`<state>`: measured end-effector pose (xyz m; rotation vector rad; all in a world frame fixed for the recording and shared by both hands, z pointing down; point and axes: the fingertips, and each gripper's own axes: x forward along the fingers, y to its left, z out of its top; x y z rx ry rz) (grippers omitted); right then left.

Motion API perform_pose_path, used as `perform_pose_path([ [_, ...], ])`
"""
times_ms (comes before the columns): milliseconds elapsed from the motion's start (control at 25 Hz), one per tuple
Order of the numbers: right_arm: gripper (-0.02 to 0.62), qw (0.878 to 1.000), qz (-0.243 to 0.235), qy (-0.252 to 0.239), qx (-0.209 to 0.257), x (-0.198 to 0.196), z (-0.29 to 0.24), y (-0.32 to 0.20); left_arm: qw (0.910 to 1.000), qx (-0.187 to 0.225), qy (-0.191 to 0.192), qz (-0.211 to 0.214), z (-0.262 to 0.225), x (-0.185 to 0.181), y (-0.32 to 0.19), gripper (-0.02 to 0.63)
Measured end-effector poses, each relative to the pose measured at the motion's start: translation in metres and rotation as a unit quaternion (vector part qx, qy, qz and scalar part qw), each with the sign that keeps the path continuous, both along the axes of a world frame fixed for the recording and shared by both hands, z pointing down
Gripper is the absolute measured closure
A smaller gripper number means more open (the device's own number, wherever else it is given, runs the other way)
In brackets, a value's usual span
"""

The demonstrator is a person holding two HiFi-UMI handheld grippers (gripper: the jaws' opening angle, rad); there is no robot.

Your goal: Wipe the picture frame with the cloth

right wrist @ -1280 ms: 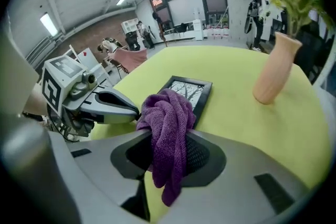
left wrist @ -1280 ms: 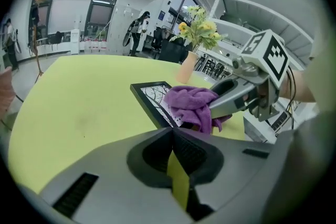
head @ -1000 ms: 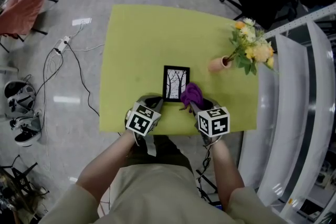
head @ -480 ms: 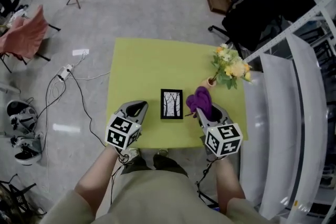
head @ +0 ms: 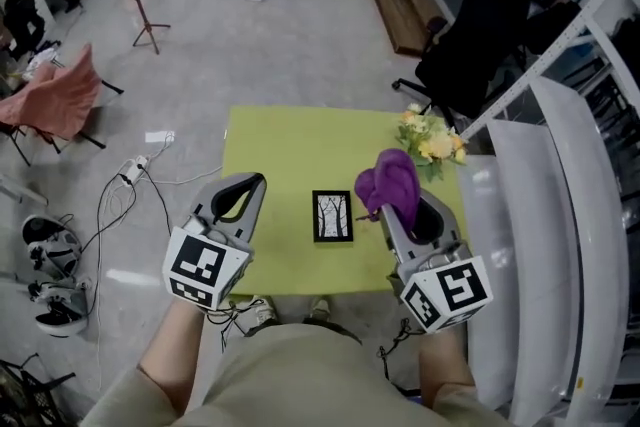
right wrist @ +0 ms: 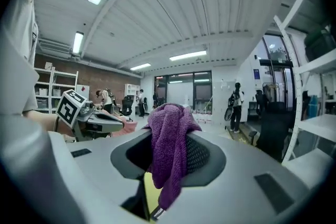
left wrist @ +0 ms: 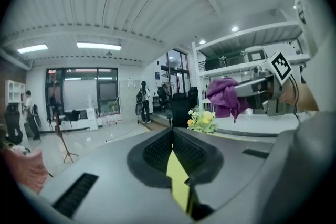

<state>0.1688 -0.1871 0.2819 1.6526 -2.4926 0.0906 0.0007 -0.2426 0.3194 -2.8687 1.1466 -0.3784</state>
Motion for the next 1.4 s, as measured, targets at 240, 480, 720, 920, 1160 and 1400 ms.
perform_pose_path([
  [240,0.465,0.998,0.0,-0.016,0.069,-0.011,-0.055,0.022,0.9965,0.081,0.018,-0.002,-0.069,-0.01,0.028,0.598],
  [480,0.466,0.993,0.003,-0.051,0.11,-0.011,-0.079,0.038,0.9942,0.095,0.046,-0.019,-0.095,-0.022,0.045,0.598],
  [720,0.466,0.995,-0.008,-0.037,0.089,-0.017,-0.067,0.039,0.9943,0.091,0.051,-0.025,-0.091,-0.028,0.049,0.598],
  [920,0.466,0.997,-0.015,-0.033,0.074,-0.021,-0.058,0.037,0.9955,0.078,0.048,-0.025,-0.083,-0.026,0.05,0.598],
  [1160,0.466,0.997,-0.025,-0.022,0.069,-0.029,-0.053,0.034,0.9955,0.075,0.049,-0.031,-0.08,-0.03,0.05,0.598],
  [1400,0.466,0.997,-0.027,-0.019,0.069,-0.033,-0.054,0.033,0.9955,0.076,0.047,-0.033,-0.081,-0.033,0.049,0.598],
])
